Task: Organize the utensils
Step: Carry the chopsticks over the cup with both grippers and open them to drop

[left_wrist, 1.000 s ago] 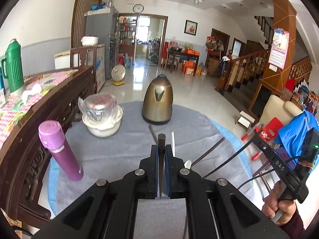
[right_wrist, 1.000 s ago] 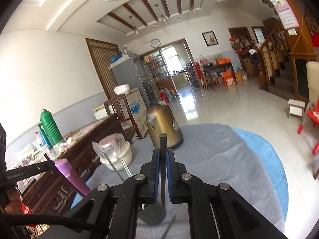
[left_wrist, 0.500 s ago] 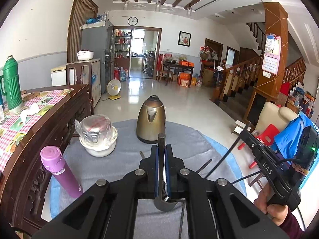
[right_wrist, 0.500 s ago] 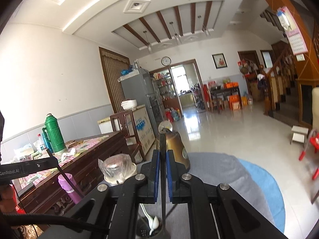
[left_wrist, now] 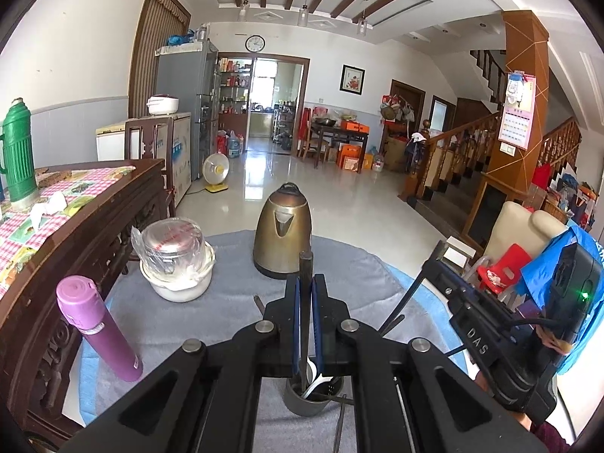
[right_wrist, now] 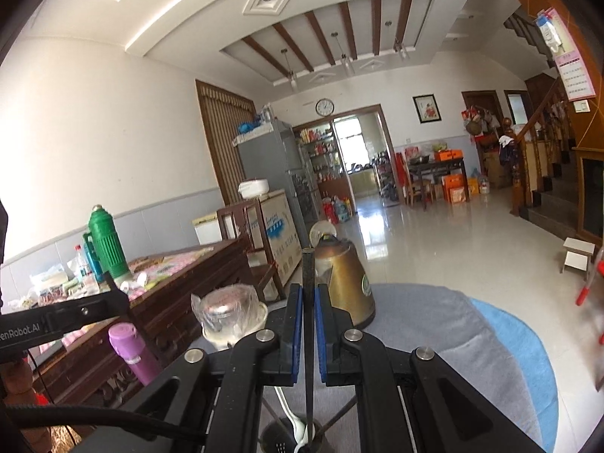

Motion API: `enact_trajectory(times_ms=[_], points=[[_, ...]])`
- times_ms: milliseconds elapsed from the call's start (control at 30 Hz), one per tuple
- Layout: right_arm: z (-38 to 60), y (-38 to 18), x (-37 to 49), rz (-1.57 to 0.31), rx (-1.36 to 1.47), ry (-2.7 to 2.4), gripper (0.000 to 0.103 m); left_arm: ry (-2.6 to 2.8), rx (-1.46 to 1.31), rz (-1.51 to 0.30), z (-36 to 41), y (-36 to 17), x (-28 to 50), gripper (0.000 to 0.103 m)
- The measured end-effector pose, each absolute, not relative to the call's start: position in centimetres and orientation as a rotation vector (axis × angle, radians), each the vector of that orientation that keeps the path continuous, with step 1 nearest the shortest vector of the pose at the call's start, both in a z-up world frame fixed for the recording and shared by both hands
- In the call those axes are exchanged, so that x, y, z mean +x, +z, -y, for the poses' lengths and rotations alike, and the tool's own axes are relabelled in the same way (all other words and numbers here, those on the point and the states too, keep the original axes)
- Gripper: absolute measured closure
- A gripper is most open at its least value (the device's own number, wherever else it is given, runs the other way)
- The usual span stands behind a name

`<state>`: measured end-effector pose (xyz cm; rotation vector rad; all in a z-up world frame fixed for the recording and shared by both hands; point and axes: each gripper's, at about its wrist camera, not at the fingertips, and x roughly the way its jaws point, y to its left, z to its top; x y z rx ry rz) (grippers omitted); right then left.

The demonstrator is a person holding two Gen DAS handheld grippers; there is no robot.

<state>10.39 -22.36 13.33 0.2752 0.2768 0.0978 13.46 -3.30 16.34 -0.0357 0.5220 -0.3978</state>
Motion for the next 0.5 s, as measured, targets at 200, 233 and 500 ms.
enact_trajectory(times_ms=[200, 233, 500], points=[[22.6, 11.8, 10.3, -0.326, 0.270, 0.102, 0.096, -0.402, -0.026, -0.572, 3.7, 14.6, 13.8, 0.097], [22.6, 11.7, 10.3, -0.328, 0.272, 0.102, 0.096, -0.401, -0.025, -0.574, 3.7, 14.4, 13.8, 0.097], [22.6, 11.0, 10.2, -0.346, 0.285, 0.103, 0.096, -0.390, -0.013, -0.596, 3.8, 13.6, 13.5, 0.097]])
